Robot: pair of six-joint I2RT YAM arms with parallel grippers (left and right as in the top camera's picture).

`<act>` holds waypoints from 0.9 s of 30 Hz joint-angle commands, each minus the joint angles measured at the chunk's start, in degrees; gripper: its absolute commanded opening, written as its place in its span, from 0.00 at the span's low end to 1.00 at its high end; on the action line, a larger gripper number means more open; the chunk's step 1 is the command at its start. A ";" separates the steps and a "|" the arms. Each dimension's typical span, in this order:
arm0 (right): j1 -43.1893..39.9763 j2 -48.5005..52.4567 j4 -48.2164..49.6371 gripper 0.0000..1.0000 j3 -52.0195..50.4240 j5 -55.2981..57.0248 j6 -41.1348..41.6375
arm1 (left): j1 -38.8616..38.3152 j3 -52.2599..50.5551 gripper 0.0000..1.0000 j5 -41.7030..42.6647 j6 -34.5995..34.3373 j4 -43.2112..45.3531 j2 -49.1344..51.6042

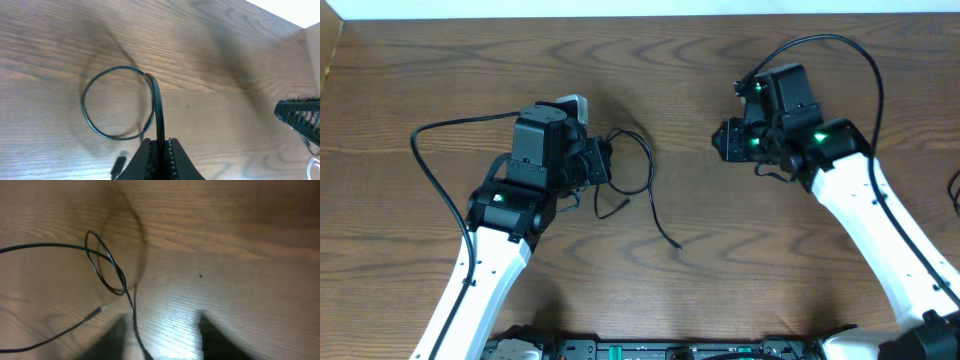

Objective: Untangle cables

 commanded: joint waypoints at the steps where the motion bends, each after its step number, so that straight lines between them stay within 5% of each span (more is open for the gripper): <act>1: -0.09 -0.24 -0.46 0.64 -0.02 1.03 -5.38 | 0.24 -0.09 0.08 6.27 0.76 0.48 -0.52; 9: -0.85 0.33 1.70 0.77 -0.02 0.81 -5.95 | -0.74 -0.09 0.08 24.17 2.27 1.97 -0.79; 27: -2.62 4.22 3.54 0.78 -0.04 -2.32 7.48 | -8.11 -0.09 0.08 24.90 0.92 7.19 -5.75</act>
